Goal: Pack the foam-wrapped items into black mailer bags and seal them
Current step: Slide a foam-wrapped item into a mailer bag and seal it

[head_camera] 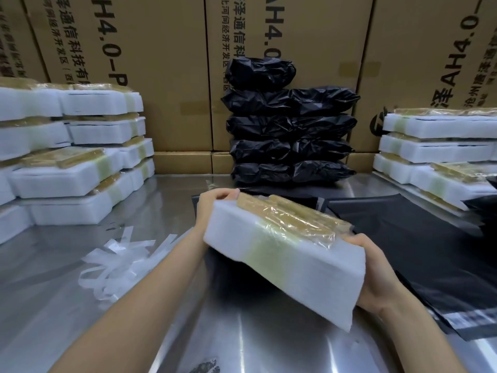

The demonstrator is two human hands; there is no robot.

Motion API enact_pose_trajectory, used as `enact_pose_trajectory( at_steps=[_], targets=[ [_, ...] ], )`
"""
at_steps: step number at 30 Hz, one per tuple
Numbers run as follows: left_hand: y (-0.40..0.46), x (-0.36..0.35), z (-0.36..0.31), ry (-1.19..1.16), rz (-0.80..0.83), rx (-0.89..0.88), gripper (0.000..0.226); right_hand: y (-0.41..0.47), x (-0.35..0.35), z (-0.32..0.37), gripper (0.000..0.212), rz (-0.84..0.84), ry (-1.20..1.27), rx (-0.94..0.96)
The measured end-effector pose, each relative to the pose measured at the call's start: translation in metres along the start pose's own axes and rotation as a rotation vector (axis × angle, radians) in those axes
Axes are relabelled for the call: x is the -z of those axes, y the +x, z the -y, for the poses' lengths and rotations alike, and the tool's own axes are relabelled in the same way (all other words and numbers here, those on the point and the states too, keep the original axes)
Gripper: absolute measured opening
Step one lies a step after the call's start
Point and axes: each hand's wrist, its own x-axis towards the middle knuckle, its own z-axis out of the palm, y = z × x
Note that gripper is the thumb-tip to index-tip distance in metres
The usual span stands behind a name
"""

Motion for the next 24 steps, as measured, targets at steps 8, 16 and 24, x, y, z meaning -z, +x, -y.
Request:
enact_pose_trajectory(
  at_steps=[8,16,24],
  targets=[
    [-0.003,0.018,0.003,0.436,-0.063,-0.319,0.018,0.004,0.001,0.004,0.021,-0.039,0.104,0.023],
    [0.001,0.017,-0.008,0.548,-0.089,-0.419,0.005,0.010,0.003,-0.003,0.020,-0.112,0.056,0.090],
    [-0.013,-0.012,-0.017,0.779,0.054,-0.511,0.012,0.014,0.001,-0.010,0.047,-0.164,-0.126,0.051]
  ],
)
